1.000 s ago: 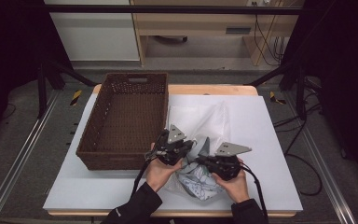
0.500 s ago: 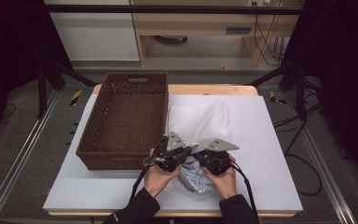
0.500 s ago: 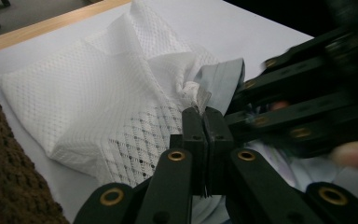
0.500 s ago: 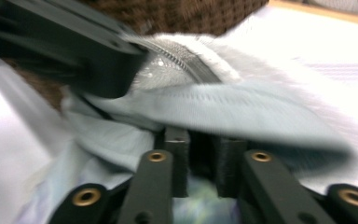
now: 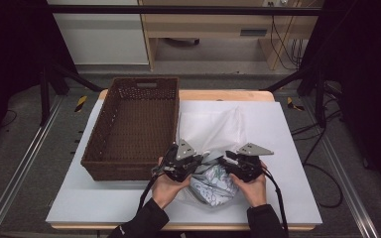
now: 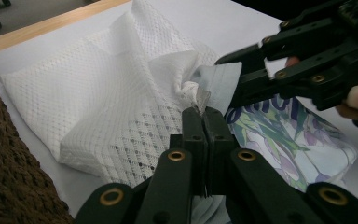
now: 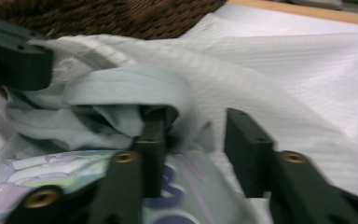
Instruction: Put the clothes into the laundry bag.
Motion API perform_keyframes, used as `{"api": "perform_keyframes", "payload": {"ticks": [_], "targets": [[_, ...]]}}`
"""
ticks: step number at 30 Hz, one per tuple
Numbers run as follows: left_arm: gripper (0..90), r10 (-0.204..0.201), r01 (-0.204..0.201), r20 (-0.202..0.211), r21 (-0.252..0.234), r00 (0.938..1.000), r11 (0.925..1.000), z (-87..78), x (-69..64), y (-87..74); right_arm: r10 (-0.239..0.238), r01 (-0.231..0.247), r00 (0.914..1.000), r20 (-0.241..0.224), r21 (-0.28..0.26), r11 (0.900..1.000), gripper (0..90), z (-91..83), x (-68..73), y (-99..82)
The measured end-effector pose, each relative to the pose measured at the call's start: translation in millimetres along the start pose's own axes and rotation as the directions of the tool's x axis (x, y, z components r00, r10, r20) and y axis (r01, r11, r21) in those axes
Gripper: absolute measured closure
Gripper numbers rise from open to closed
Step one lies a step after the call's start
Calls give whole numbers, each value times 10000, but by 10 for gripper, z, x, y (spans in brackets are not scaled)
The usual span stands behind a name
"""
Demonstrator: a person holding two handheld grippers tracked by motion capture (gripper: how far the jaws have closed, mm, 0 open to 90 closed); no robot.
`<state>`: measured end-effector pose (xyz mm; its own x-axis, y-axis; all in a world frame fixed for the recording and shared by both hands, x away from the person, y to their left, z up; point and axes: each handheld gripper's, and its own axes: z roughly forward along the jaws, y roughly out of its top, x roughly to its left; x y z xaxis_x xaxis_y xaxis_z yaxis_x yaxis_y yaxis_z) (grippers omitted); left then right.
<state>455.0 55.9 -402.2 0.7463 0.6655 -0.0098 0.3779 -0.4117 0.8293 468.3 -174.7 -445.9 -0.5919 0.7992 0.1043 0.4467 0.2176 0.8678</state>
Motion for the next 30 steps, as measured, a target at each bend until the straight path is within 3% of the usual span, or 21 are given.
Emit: {"api": "perform_keyframes", "payload": {"ticks": [1,3,4,5,6,7,8,9,12,13,14,16,17,20,24,27,28,30], "targets": [[887,-8,8,-26,20,10000,10000,6,5,-2,-286,286,9992,-291,12,9996,816,28,57,5],[887,-119,119,-57,-8,9999,9999,5,22,-1,-400,396,9978,-526,-90,9992,870,6,108,9],[887,-190,190,-41,-16,9998,9998,1,33,7,-867,839,9885,-1236,-277,9961,881,-42,235,8],[887,-280,280,-26,-63,9996,9996,-4,41,35,-1152,1124,9825,-1462,-271,9933,883,-54,308,7],[887,-280,280,-26,-63,9996,9996,-4,41,35,-1152,1124,9825,-1462,-271,9933,883,-54,308,7],[887,-254,254,-6,-149,9997,9996,-22,15,79,-1496,1511,9728,-1769,-53,9885,885,-24,437,5],[887,-254,254,-6,-149,9997,9996,-22,15,79,-1496,1511,9728,-1769,-53,9885,885,-24,437,5],[887,-74,73,-10,-347,10000,9994,-61,-39,127,-1697,1761,9703,-1725,224,9841,885,70,517,-3],[888,51,-50,19,-451,10000,9990,-91,-92,165,-1589,1704,9734,-1650,578,9837,886,201,526,-5],[888,231,-234,-78,-407,9997,9989,-88,-128,159,-1338,1444,9817,-1356,712,9870,886,304,498,13],[888,231,-234,-78,-407,9997,9989,-88,-128,159,-1338,1444,9817,-1356,712,9870,886,304,498,13],[888,135,-135,6,-358,9999,9993,-65,-115,109,-1128,1159,9917,-624,489,9921,884,351,466,36],[888,6,-5,35,-258,10000,9997,-33,-84,50,-941,936,9955,134,321,9951,883,394,430,44],[888,-34,35,96,-119,9999,9999,-3,-53,-34,-613,605,9979,227,311,9977,870,429,400,36],[888,-58,58,66,-89,10000,9999,-6,-32,-87,-876,877,9961,-39,242,9959,770,307,420,36],[887,-151,151,5,-78,9999,9999,-3,3,-105,-978,976,9951,-156,-149,9951,704,-79,351,28],[887,-136,136,0,-68,9999,9999,0,7,-106,-922,922,9957,17,-272,9954,682,-184,304,26],[887,-147,147,-9,-80,9999,9999,5,8,-105,-769,809,9938,799,-486,9955,585,-327,166,14]]}}
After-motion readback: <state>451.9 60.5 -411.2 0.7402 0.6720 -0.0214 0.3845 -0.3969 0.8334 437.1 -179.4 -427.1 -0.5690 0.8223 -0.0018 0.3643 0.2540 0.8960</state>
